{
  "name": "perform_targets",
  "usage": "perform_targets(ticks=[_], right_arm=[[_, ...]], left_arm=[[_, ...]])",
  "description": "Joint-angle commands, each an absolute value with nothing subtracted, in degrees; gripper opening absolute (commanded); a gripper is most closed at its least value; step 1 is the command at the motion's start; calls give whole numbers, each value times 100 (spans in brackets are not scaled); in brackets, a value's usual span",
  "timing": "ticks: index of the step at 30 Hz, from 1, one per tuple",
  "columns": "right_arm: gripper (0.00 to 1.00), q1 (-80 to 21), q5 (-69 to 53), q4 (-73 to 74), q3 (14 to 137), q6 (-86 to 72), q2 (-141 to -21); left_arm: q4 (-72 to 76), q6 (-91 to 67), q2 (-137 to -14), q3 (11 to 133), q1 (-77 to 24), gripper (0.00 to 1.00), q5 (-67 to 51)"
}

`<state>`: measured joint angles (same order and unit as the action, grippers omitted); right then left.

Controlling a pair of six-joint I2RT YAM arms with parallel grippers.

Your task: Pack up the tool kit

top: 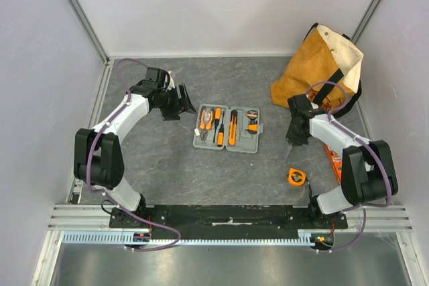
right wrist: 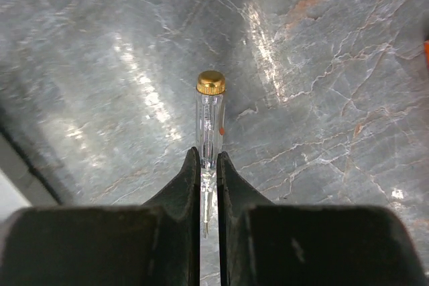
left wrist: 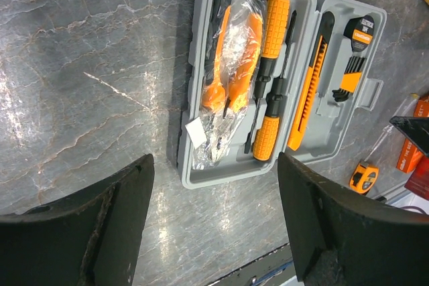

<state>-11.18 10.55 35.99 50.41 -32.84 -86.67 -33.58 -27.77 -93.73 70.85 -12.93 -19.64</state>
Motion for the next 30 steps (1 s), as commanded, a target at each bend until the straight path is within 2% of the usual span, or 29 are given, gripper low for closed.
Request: perform_targets(ticks=[1, 6, 12, 19, 30], right_arm=[[2, -1414, 1801, 3831, 5571, -3401, -8122], [2, -1801, 1811, 3850, 5976, -3366, -7858], [2, -2591, 1214, 3288, 6363, -3243, -8041], [2, -3146, 958, 2558, 6732, -3270, -8972], [1, -3287, 1028, 2109, 7523, -3041, -10291]], left_arm=[[-3155, -2654, -9325, 7058, -1266, 79, -2074], [-3120, -2689, -9308, 7031, -1266, 79, -2100], [-3094, -2707, -9316, 7005, -1266, 79, -2171], [-3094, -2716, -9316, 7005, -1266, 79, -2241], [-3111, -2725, -9378, 7014, -1266, 78, -2320]])
